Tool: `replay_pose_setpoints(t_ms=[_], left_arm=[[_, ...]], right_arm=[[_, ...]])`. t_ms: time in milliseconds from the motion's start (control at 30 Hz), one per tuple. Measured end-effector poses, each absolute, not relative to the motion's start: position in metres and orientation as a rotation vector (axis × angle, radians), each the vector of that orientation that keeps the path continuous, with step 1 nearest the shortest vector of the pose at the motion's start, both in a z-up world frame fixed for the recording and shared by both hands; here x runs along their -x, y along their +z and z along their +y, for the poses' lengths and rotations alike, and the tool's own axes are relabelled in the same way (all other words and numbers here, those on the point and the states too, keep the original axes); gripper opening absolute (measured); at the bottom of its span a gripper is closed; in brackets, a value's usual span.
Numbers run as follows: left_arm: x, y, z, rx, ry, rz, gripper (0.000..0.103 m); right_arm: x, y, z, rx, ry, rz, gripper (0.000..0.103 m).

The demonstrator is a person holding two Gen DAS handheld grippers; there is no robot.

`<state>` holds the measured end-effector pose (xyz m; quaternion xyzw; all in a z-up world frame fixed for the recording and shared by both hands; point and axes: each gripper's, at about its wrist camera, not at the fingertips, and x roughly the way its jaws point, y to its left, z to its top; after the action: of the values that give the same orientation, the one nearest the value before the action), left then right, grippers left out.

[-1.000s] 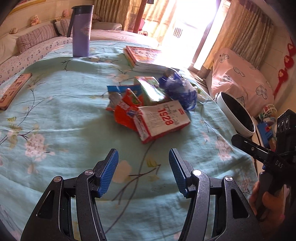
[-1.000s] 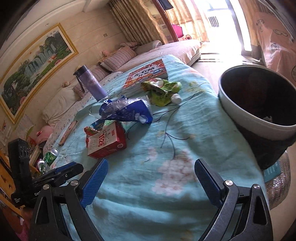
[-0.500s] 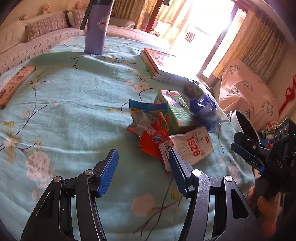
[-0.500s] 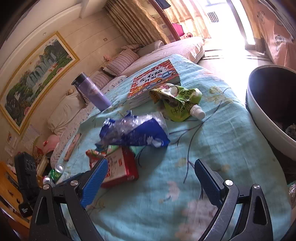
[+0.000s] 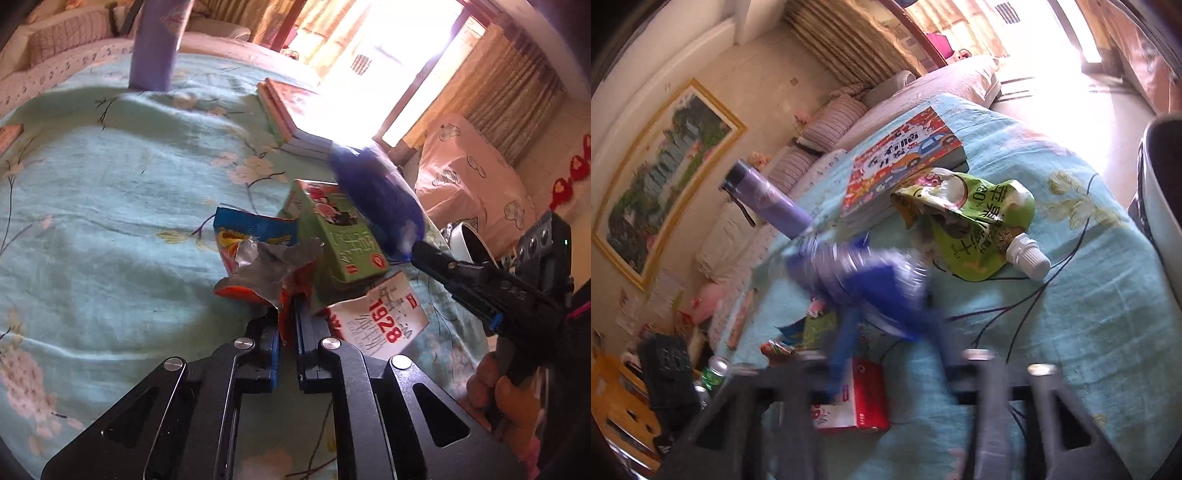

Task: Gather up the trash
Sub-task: 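Grasp the crumpled foil wrapper with the left tool while the right tool grasps the blue plastic bag, then carry the foil wrapper and blue bag over the bin and open both tools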

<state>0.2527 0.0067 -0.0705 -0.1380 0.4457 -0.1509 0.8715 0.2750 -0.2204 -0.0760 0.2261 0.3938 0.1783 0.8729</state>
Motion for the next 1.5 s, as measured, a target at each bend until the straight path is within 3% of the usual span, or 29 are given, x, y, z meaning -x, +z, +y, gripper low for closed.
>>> replay_pose_setpoints(t_ms=[600,1500], left_arm=[[-0.184,-0.031,0.009,0.173,-0.306,0.815,0.002],[-0.16,-0.017,-0.142,0.019,-0.523,0.837,0.002]], right_arm=[[-0.207,-0.047,-0.237,-0.351,0.374,0.733,0.003],[-0.12,-0.033,-0.352,-0.419,0.21,0.643,0.003]])
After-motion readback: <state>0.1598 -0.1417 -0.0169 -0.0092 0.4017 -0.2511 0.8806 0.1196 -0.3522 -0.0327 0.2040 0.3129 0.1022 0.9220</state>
